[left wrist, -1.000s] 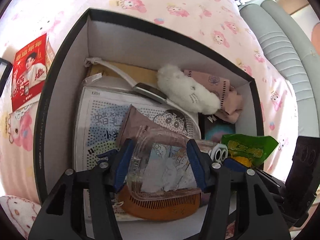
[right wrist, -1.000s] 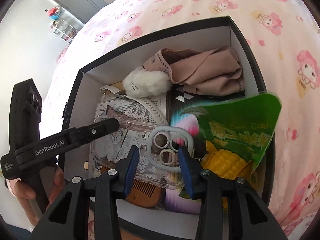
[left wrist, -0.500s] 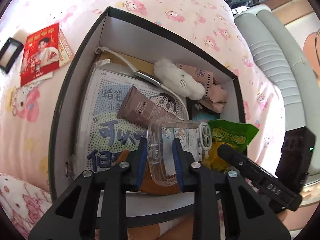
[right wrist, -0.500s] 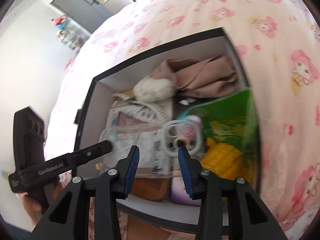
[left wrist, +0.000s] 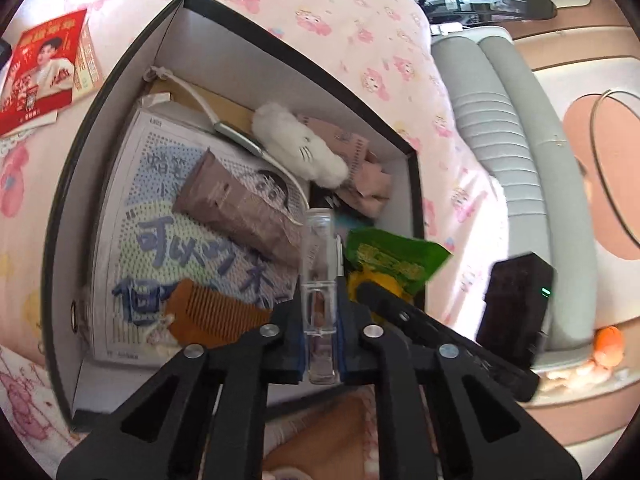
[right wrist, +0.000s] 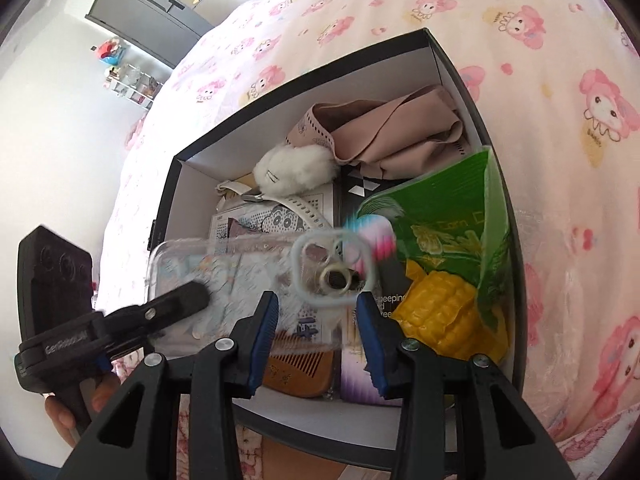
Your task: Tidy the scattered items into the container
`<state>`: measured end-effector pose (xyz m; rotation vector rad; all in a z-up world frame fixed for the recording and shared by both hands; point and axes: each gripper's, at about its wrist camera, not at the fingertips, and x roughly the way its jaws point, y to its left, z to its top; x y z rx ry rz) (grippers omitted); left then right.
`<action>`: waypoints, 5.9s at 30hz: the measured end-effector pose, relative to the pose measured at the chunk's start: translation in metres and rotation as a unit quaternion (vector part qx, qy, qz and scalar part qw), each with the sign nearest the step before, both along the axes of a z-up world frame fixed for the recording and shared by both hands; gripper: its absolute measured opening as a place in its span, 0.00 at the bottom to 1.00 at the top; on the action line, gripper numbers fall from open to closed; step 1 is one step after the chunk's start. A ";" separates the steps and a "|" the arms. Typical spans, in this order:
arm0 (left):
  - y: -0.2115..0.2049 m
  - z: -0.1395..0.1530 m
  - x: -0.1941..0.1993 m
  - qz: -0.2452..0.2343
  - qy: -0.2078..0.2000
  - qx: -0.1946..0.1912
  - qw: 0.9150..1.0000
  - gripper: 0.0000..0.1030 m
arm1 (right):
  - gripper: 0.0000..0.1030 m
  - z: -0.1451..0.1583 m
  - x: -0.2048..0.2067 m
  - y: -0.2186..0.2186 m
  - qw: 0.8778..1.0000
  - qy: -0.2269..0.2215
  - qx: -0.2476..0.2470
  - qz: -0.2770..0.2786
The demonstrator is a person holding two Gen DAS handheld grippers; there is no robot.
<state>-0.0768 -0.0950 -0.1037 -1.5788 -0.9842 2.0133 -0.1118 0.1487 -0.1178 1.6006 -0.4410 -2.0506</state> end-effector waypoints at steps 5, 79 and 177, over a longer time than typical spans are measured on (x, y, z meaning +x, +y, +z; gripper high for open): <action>-0.009 0.011 0.006 -0.031 0.008 -0.076 0.997 0.18 | 0.35 0.000 0.005 -0.017 0.999 0.004 0.018 0.043; 0.017 0.001 0.010 0.003 -0.014 -0.168 0.986 0.38 | 0.39 0.010 0.033 -0.047 0.983 0.041 0.129 0.126; -0.261 -0.086 0.023 0.412 -0.071 -0.044 0.907 0.21 | 0.46 -0.042 -0.059 -0.330 0.982 -0.086 0.084 0.146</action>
